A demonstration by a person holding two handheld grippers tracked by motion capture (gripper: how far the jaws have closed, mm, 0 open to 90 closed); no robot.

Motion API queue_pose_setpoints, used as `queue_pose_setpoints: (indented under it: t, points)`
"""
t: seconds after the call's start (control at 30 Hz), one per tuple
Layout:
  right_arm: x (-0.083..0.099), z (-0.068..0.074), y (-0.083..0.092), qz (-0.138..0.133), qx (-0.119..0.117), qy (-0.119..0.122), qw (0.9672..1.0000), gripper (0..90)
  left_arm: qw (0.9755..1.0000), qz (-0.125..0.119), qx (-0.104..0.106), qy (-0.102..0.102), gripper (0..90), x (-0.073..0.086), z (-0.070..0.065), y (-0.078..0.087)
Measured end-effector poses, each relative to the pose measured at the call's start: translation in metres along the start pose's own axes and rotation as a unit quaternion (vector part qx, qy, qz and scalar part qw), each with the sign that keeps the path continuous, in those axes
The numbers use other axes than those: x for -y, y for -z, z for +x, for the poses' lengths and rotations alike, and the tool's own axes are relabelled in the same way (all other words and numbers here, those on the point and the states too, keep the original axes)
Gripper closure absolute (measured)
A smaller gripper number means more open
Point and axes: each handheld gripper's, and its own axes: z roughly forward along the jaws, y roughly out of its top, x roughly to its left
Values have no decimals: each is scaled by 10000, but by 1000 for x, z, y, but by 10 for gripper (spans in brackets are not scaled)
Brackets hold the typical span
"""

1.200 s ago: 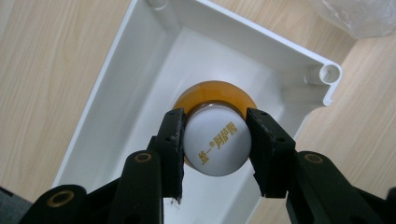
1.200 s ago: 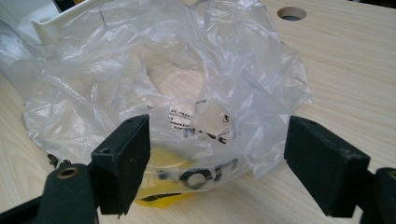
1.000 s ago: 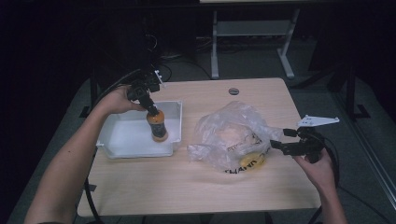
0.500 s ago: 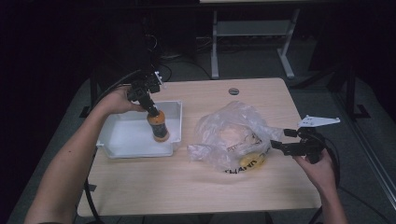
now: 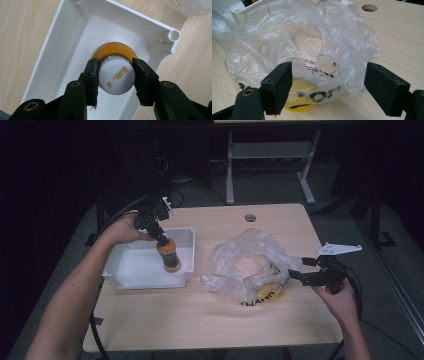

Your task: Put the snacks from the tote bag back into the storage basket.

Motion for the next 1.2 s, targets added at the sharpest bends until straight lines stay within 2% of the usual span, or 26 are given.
queue_pose_setpoints:
  t: [0.33, 0.53, 0.73, 1.1, 1.2]
  points:
    - [1, 1, 0, 8, 9, 5, 10000, 219, 10000, 10, -28, 37, 567, 0, -1, 2]
    - [0, 1, -1, 4, -3, 48, 10000, 218, 9999, -23, -47, 105, 526, 4, 1, 8]
    - [-1, 1, -3, 16, -11, 40, 10000, 218, 9997, -157, -56, 172, 466, 6, -1, 14]
    - [0, 0, -2, 14, 9, 13, 10000, 216, 9994, -299, -97, 173, 416, 12, -5, 27]
    - [0, -1, -1, 12, 13, -7, 10000, 215, 9990, -362, -118, 248, 408, 16, -6, 30]
